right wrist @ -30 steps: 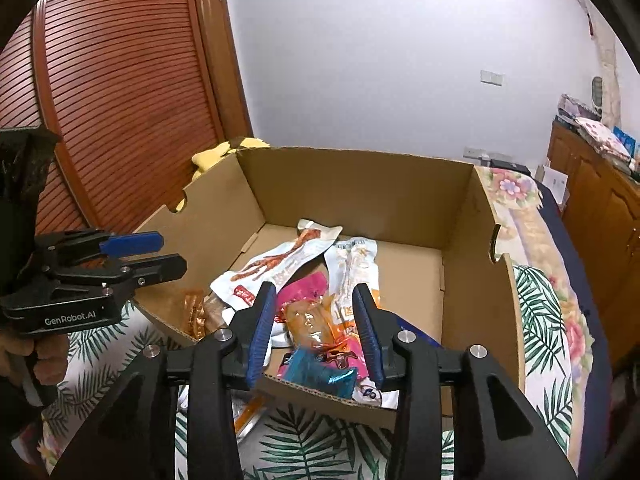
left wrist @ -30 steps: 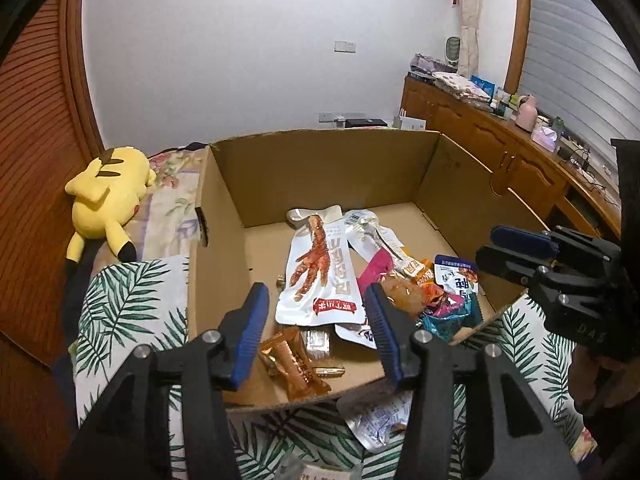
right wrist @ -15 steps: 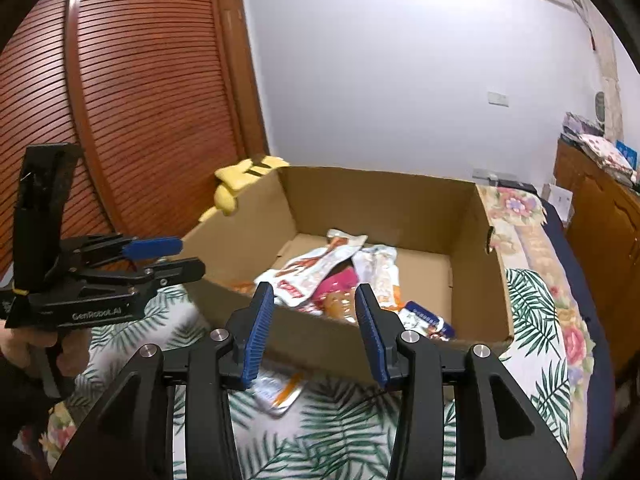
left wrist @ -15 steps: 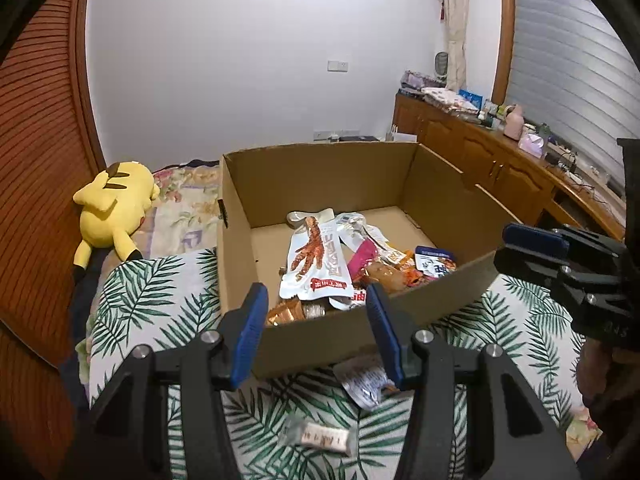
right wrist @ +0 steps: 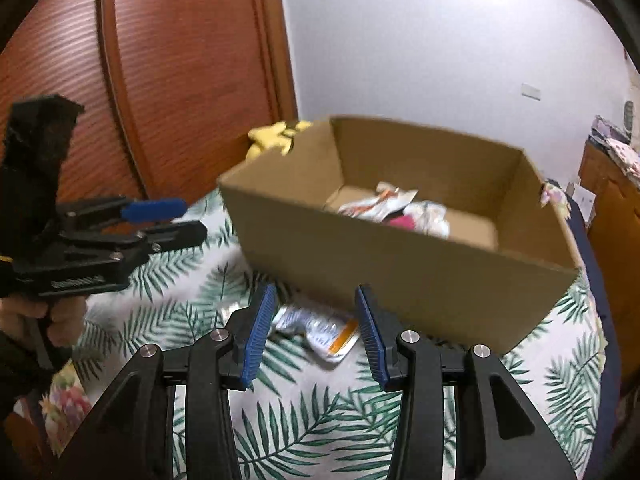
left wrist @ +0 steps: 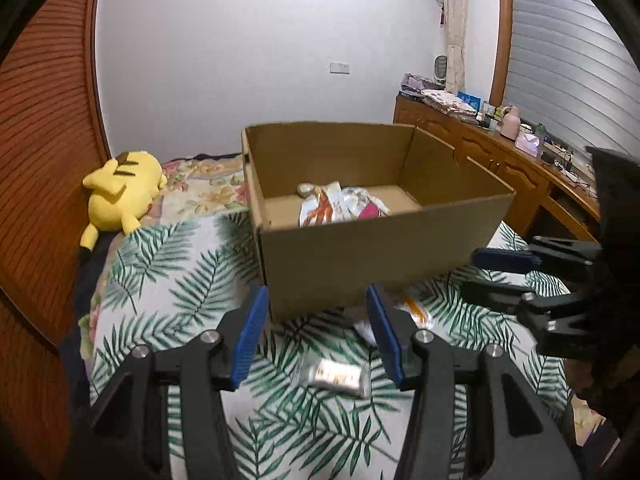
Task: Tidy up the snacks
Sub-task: 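Move the right gripper to the white orange-striped pouch while the left gripper approaches the white bar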
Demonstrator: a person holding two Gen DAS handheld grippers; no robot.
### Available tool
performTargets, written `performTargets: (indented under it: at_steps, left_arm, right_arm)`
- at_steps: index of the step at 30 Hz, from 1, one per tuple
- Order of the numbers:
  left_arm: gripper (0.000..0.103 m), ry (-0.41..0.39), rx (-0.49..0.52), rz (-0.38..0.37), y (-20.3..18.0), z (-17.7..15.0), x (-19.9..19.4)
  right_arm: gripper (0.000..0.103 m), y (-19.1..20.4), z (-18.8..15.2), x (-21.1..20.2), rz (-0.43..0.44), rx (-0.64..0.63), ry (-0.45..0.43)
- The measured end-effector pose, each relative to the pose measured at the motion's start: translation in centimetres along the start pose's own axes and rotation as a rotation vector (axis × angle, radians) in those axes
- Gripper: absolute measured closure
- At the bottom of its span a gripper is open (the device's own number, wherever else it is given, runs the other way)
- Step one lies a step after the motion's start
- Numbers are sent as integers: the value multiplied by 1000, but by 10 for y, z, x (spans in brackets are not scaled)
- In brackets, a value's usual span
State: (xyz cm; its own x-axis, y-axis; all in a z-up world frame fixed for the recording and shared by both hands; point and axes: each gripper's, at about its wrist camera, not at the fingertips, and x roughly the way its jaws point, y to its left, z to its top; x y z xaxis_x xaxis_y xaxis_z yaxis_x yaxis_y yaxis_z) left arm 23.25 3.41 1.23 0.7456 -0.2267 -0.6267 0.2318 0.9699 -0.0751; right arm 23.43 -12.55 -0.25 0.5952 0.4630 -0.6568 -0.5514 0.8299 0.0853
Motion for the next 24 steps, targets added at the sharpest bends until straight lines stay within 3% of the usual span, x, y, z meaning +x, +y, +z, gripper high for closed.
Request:
performTargets:
  at_steps: [9, 20, 24]
  left_arm:
    - [52, 29, -50, -1, 20, -27, 6]
    - [52, 76, -96, 3, 38, -49, 22]
    - [52, 72, -100, -4, 39, -50, 24]
  right_arm:
    - [60, 5, -10, 62, 29, -48, 137]
    - [58, 14, -3, 96, 57, -125, 201]
    - [53, 10, -5, 100, 85, -123, 212]
